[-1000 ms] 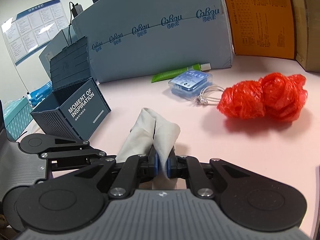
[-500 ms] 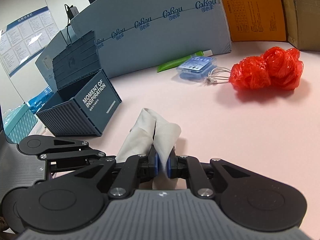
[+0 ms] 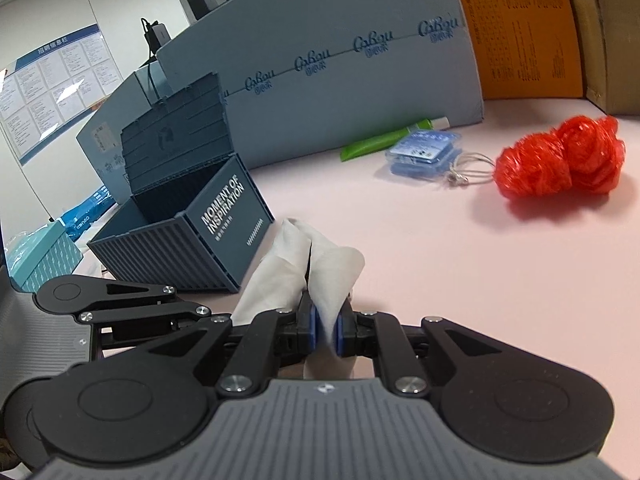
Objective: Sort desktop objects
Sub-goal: 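Lift the grey cloth with both grippers toward the blue storage box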
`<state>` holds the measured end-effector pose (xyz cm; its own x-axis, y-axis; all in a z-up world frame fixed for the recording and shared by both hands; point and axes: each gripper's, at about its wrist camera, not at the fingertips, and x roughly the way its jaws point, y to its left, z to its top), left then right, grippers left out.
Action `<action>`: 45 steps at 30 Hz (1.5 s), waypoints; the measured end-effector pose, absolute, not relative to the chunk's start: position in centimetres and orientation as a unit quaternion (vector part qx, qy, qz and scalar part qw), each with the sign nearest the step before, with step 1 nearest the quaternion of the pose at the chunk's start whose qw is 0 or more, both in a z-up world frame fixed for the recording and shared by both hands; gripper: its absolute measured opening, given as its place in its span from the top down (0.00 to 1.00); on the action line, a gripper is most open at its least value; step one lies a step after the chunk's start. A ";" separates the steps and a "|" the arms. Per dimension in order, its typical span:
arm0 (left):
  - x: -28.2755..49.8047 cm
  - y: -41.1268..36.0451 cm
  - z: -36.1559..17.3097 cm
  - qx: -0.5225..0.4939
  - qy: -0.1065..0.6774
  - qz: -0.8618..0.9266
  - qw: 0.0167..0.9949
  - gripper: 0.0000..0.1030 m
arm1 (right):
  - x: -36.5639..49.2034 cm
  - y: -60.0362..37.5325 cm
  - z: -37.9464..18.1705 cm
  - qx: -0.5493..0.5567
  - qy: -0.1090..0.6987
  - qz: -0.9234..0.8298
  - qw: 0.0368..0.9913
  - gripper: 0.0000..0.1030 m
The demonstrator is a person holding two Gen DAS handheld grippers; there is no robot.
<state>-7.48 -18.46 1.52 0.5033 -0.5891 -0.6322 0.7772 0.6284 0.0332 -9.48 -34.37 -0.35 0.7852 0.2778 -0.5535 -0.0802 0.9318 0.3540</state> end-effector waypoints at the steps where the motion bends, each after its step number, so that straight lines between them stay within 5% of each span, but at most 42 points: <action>1: -7.4 -18.3 1.6 0.158 0.294 -0.400 0.853 0.89 | -9.4 -34.2 -0.2 0.156 0.311 0.097 0.932 0.87; 45: -3.5 -14.4 4.8 0.153 0.233 -0.379 0.882 0.89 | -5.4 -30.8 3.2 0.129 0.243 0.114 0.955 0.87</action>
<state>-3.45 -14.42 4.84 0.6030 -0.5980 -0.5280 0.7410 0.6651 0.0929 -5.35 -30.80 3.20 0.8557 0.2801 -0.4352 -0.1550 0.9410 0.3008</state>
